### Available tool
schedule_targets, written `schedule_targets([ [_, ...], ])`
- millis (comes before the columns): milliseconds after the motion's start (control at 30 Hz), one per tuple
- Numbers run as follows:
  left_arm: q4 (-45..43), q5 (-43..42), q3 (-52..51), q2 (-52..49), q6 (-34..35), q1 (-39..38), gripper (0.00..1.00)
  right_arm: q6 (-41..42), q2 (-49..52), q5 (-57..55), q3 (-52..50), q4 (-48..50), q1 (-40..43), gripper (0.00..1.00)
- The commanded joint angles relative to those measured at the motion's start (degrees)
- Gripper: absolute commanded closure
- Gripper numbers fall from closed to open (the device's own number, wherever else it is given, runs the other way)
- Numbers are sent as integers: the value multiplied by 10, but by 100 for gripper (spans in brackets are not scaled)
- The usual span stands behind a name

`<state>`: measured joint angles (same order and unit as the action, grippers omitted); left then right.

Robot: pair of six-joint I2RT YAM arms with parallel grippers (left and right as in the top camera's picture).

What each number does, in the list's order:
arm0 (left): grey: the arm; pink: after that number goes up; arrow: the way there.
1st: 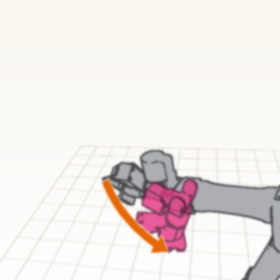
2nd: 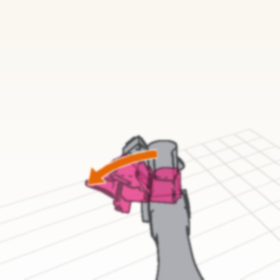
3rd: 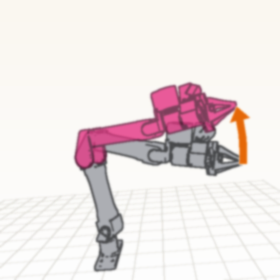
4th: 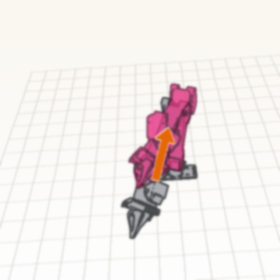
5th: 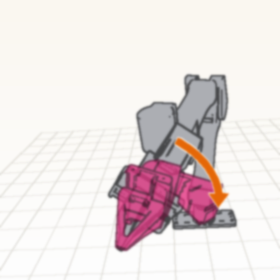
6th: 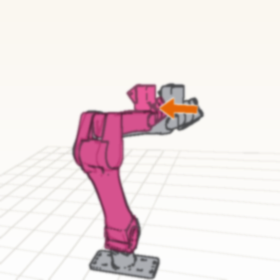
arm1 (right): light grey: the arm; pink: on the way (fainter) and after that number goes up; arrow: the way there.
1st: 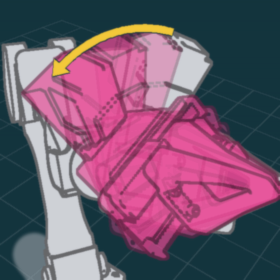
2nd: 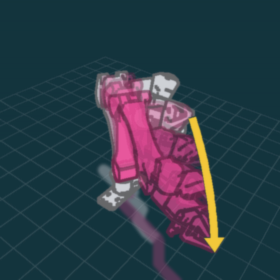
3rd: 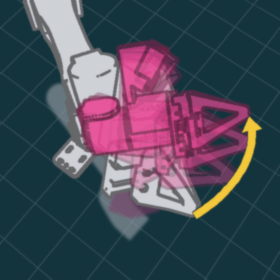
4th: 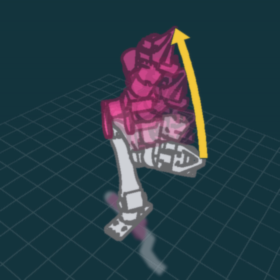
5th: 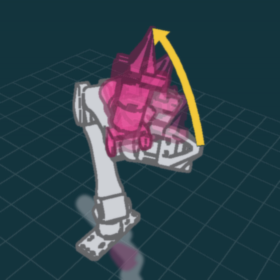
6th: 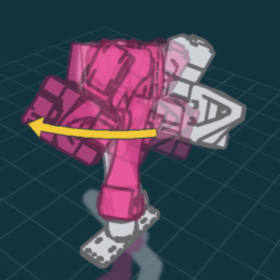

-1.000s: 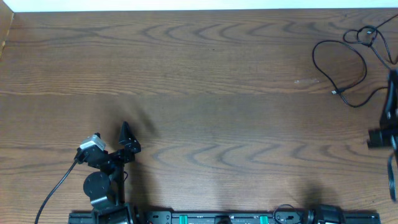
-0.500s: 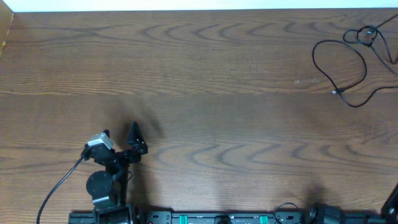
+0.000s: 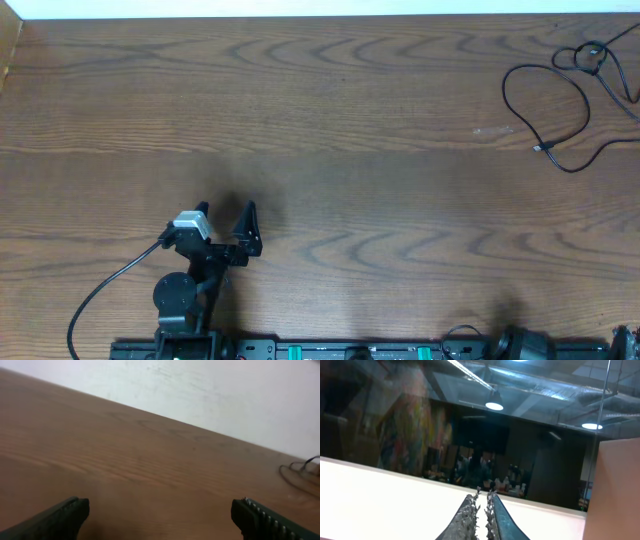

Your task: Untangle cables

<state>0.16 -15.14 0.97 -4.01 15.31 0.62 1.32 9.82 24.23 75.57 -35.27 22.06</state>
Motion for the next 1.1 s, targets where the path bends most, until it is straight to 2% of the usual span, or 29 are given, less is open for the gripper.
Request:
schedule_targets([
  [0,24,-18,-7,0,-162,-2,2,18,-4,10,18,4,3,92],
  [67,24,-18,-7,0,-194,-2,2,18,-4,10,28,3,2,92],
  [300,24,-18,-7,0,-194,-2,2,18,-4,10,51,24,-12,91],
  [433,24,-18,-7,0,-194,-2,2,-15,-4,10,79,0,-28,90],
  [633,24,-18,-7,0,-194,-2,2,-32,-23,1,97,-15,-78,90],
  [867,24,-18,-7,0,-194,-2,2,-46,-94,-1,97,-35,-129,92],
  [1067,24,-18,-7,0,-194,-2,2,-64,-94,-3,116,-53,-169,91],
])
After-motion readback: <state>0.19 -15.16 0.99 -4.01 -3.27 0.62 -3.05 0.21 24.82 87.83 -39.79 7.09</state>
